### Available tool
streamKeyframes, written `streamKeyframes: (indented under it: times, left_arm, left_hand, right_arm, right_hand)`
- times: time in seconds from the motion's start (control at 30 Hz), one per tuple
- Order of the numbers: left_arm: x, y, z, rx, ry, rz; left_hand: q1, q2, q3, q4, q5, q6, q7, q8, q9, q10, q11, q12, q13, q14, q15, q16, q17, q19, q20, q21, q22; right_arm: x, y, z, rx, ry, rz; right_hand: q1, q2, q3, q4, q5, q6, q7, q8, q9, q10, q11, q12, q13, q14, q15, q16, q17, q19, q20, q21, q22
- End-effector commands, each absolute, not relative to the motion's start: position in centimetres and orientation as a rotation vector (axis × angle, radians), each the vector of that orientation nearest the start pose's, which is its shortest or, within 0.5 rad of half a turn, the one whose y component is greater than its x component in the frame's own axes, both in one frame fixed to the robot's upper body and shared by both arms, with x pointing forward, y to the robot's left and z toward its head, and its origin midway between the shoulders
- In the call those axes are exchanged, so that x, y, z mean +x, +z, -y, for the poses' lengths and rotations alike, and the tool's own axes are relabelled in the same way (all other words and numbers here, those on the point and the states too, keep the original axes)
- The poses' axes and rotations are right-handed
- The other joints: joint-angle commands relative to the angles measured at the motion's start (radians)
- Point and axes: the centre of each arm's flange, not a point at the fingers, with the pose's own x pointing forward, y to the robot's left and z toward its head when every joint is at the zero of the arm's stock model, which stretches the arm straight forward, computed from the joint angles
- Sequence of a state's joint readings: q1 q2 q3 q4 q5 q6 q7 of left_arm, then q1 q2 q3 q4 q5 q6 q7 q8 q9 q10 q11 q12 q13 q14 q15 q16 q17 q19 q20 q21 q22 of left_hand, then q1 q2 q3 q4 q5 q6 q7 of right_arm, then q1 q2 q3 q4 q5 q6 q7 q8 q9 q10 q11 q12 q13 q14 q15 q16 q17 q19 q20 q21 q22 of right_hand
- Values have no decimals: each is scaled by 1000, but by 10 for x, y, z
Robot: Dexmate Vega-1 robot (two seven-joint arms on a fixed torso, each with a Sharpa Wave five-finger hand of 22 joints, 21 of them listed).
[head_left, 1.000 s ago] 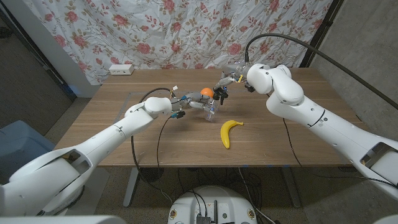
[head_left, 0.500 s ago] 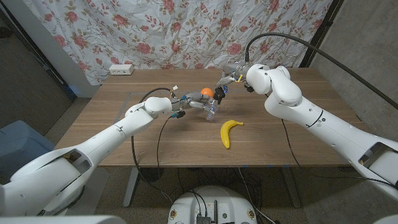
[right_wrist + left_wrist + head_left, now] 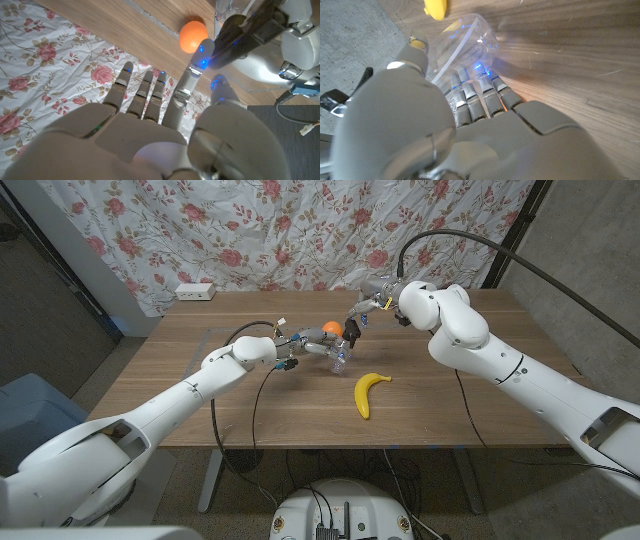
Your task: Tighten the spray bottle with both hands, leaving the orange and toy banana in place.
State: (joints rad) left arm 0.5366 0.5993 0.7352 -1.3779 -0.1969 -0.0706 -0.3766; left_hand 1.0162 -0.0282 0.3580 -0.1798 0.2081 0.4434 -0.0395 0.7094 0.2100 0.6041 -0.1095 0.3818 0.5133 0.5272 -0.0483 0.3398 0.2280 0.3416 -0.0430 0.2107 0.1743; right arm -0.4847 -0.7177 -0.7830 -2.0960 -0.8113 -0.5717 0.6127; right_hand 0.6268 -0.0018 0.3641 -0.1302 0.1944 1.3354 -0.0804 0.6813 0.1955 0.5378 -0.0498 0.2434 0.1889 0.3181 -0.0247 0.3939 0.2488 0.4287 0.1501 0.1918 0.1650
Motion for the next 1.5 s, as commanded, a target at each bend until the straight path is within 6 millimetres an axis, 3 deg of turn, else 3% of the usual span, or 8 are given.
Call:
streamKeyframes:
  times: [0.03,0.37,0.57,0.77,1.03,1.13,1.23,1.5]
  left_arm:
    - [653,5,-150,792,-681,471]
    - [655,5,-150,780,-680,493]
    - [658,5,-147,768,-686,516]
    - [661,6,-145,757,-704,539]
    - [666,6,-140,741,-737,562]
    - [668,5,-138,734,-750,567]
    - [669,5,-136,731,-760,570]
    - [669,4,-135,731,-773,571]
  left_hand:
    - [10,114,16,10,3,81,-21,65,6,56,-55,4,1,10,-141,-7,2,7,-58,-3,4]
    - [10,113,15,9,3,90,-23,70,5,67,-58,6,3,14,-145,-6,3,10,-59,-3,4]
    - [11,114,16,9,3,97,-25,74,5,68,-55,5,4,18,-148,-7,2,12,-61,-2,4]
    - [10,113,15,8,2,101,-27,77,5,71,-56,4,5,19,-150,-6,3,13,-63,-2,4]
    - [11,112,14,8,2,109,-28,82,5,73,-59,3,7,20,-152,-7,4,14,-65,-2,4]
    - [11,112,13,8,2,113,-31,83,5,74,-60,3,7,20,-152,-7,4,14,-65,-2,4]
    - [10,112,13,8,1,112,-31,84,5,74,-61,2,8,19,-153,-7,5,15,-65,-2,4]
    - [9,113,12,9,1,115,-31,86,4,76,-61,1,8,20,-155,-8,5,15,-65,-2,4]
  right_arm:
    - [522,136,119,-1686,52,532]
    - [517,144,125,-1694,9,553]
    - [512,150,132,-1712,-20,587]
    - [507,154,139,-1733,-42,610]
    - [505,155,145,-1778,-50,624]
    - [503,156,148,-1801,-52,628]
    - [503,156,150,-1820,-48,637]
    - [502,155,153,-1856,-26,651]
  right_hand:
    - [-27,-2,-11,8,-6,-7,1,-7,-2,3,8,-5,2,2,12,-2,3,6,7,0,5]
    - [-61,-8,-24,17,-12,-35,6,-25,-7,1,10,-11,3,-3,13,-6,5,5,10,-1,5]
    - [-87,-9,-32,18,-16,-112,-11,-63,-8,-19,13,-26,5,-18,20,-15,8,-2,19,-4,5]
    - [-87,-12,-33,5,-16,-190,-15,-99,-7,-53,19,-41,7,-55,33,-33,9,-16,24,-6,5]
    - [-51,-18,-23,-27,-15,-291,-51,-144,-3,-98,30,-51,9,-85,43,-50,10,-37,26,-8,5]
    - [-20,-28,-17,-40,-15,-367,-68,-173,3,-142,38,-58,10,-106,57,-61,11,-49,26,-8,5]
    - [4,-36,-13,-45,-14,-409,-94,-182,14,-168,41,-60,11,-120,62,-68,12,-60,27,-9,5]
    - [57,-51,-3,-49,-8,-498,-126,-204,29,-240,40,-66,12,-164,74,-89,15,-77,25,-9,4]
